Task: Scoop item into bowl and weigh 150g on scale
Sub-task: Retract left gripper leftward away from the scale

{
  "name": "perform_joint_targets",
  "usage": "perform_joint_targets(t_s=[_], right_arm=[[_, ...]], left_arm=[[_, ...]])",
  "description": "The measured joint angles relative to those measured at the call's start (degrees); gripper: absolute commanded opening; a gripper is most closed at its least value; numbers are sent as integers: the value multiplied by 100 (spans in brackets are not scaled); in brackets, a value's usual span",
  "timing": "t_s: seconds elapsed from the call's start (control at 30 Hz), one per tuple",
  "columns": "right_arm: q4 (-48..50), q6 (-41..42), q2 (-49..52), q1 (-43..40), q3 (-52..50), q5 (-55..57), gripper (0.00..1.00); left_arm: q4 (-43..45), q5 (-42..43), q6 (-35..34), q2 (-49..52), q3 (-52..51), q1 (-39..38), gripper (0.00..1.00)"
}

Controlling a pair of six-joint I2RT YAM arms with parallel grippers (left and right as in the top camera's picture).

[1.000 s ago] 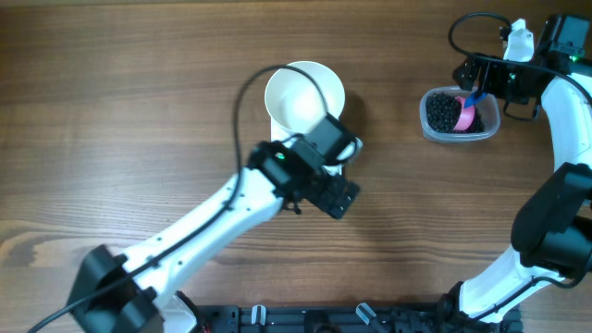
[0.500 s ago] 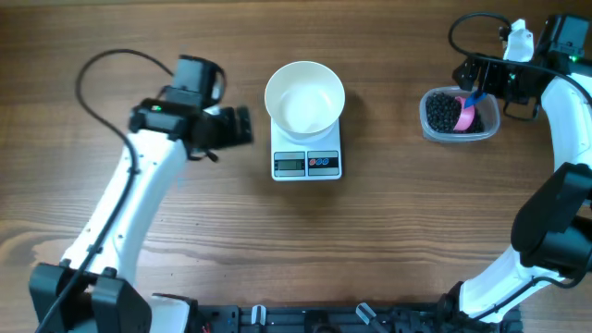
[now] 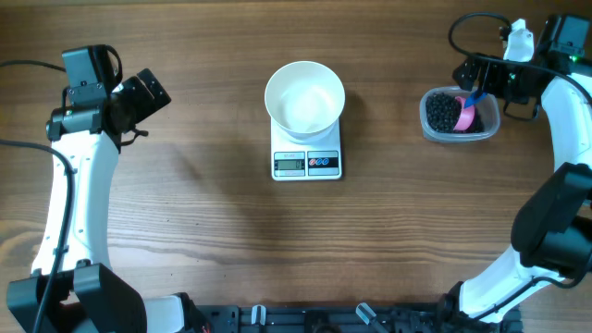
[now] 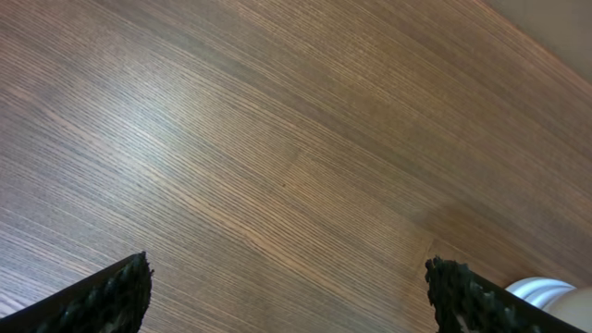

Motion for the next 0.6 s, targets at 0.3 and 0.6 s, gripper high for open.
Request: perform_joint_targets(t_s=[0.3,0.6], right_arm=[[0,0,0,0,-2,0,100],[2,0,0,0,-2,0,100]], left_arm=[[-42,-157,2,380,0,0,100],[109,-197,2,538,0,0,100]])
